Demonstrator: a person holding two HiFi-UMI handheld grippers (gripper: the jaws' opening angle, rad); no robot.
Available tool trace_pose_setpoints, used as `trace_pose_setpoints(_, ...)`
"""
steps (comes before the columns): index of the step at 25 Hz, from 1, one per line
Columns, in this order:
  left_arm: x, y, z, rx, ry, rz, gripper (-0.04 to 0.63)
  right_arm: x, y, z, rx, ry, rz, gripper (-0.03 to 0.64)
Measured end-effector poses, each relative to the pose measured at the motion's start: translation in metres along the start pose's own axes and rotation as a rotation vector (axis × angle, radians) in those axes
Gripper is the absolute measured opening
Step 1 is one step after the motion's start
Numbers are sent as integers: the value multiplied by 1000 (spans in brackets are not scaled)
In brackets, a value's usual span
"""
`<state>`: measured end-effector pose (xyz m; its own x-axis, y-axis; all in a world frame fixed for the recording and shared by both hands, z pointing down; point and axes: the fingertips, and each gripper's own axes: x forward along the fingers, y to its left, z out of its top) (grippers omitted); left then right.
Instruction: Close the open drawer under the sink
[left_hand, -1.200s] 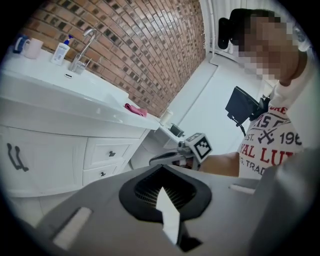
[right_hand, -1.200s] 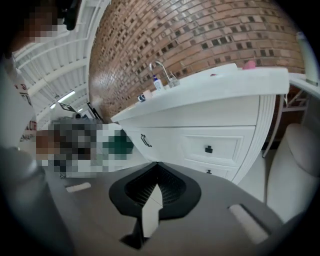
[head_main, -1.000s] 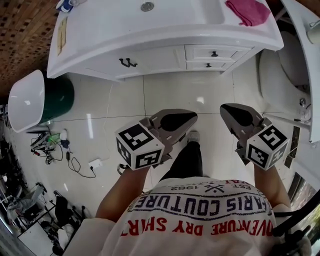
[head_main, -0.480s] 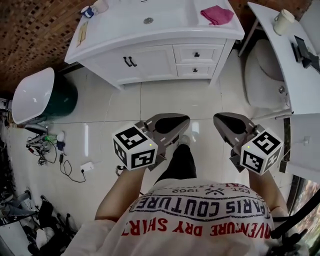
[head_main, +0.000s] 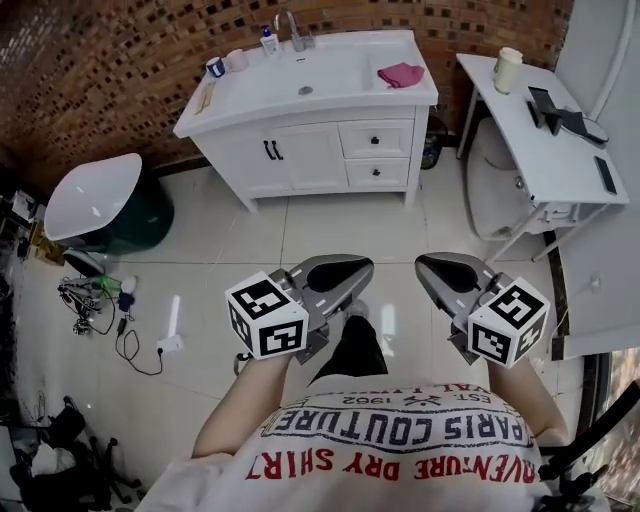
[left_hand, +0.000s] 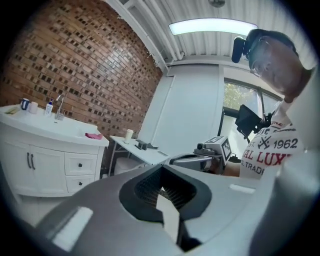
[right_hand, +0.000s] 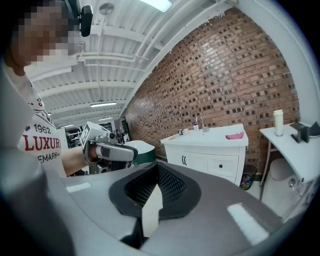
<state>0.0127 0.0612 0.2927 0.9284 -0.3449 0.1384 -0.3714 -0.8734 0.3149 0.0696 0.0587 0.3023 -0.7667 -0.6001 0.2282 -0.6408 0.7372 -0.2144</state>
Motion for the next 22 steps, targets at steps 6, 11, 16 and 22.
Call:
trace_pose_setpoints(6, -23, -74, 20, 61, 16, 9, -15, -53, 60, 26, -22, -39, 20, 8)
trace_pose_setpoints(11, -27, -112, 28, 111, 24, -10, -15, -82, 86, 33, 7, -67, 28, 8)
trace_pose_setpoints(16, -28, -132, 31, 145, 17, -36, -15, -99, 100, 34, 48, -83, 36, 8)
trace_pose_setpoints(22, -33, -145, 31, 164, 10, -53, -15, -102, 114, 31, 40, -62, 50, 6)
